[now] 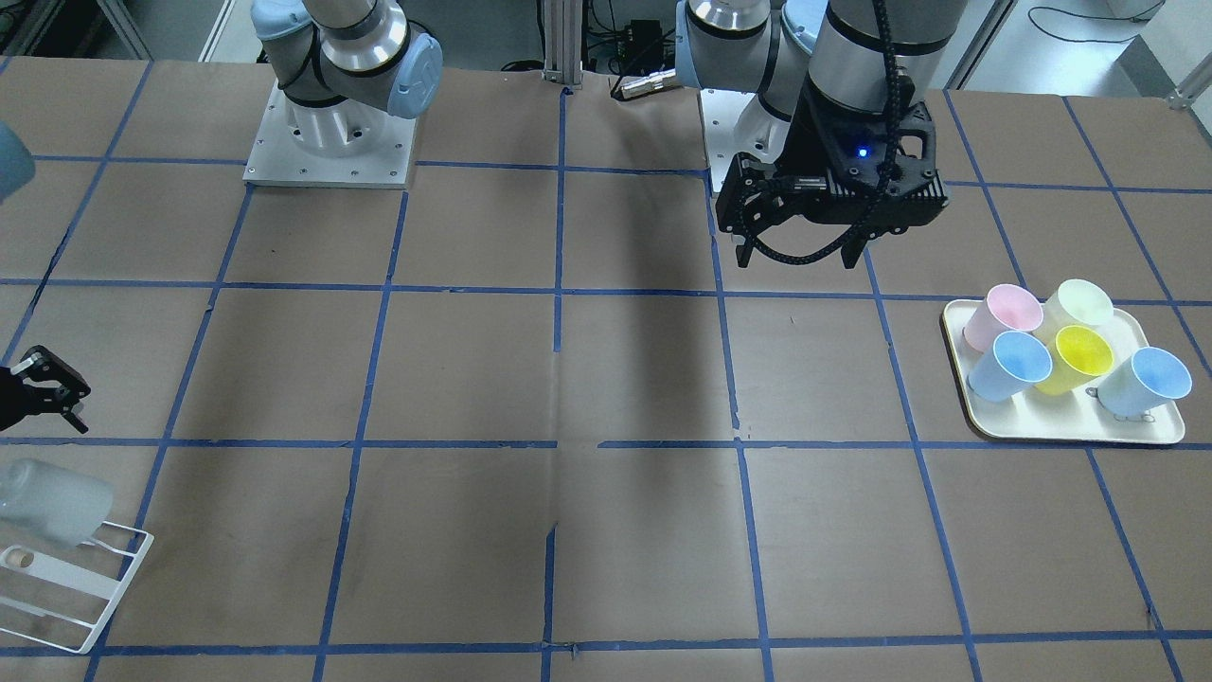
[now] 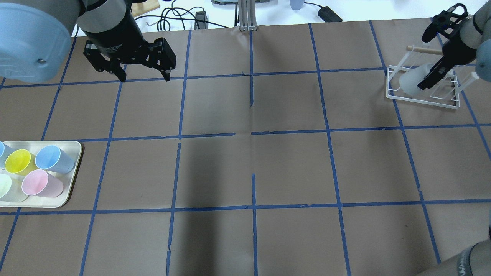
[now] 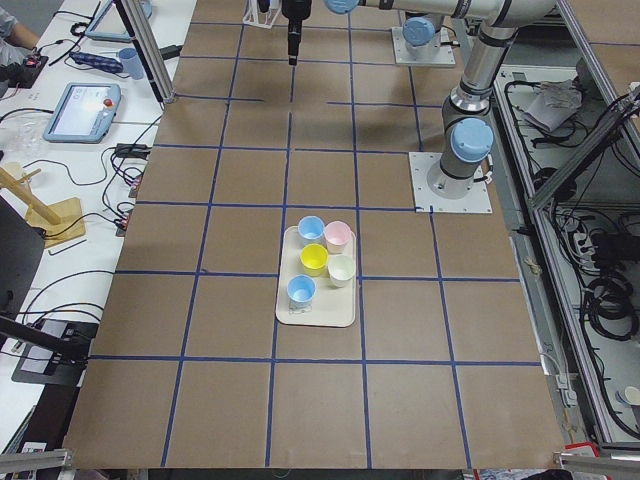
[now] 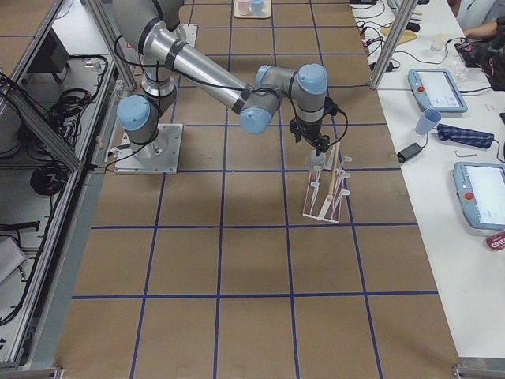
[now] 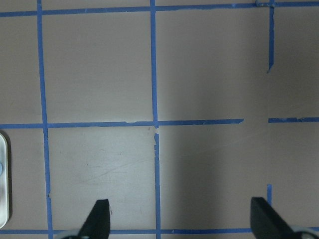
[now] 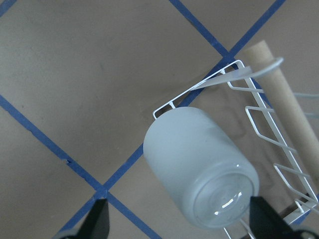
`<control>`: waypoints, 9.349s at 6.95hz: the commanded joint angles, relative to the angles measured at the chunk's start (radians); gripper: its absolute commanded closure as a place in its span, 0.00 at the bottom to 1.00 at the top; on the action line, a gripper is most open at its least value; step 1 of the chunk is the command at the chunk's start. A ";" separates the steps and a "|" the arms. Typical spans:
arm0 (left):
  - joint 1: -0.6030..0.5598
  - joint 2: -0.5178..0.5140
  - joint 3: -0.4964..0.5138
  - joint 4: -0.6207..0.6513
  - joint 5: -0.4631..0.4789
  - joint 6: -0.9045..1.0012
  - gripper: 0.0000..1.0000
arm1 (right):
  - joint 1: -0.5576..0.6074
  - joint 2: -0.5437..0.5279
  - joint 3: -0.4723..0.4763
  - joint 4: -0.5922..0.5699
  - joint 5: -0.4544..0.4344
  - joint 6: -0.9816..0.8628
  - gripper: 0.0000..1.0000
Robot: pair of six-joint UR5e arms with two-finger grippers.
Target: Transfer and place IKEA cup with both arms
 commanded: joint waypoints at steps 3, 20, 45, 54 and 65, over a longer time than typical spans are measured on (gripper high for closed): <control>0.035 0.003 -0.006 -0.002 -0.009 0.001 0.00 | 0.000 0.057 -0.034 -0.018 0.006 0.000 0.00; 0.037 0.006 -0.008 -0.002 -0.012 0.001 0.00 | 0.003 0.035 -0.093 0.095 -0.076 0.001 0.83; 0.146 0.055 -0.459 0.276 -1.413 0.047 0.00 | 0.215 -0.189 -0.033 1.393 1.088 -0.310 0.94; 0.080 0.052 -0.457 0.446 -1.434 0.001 0.54 | 0.285 -0.175 -0.033 1.407 1.120 -0.292 0.90; 0.103 0.072 -0.445 0.445 -1.288 -0.058 1.00 | 0.267 -0.180 -0.065 1.396 1.129 -0.099 0.00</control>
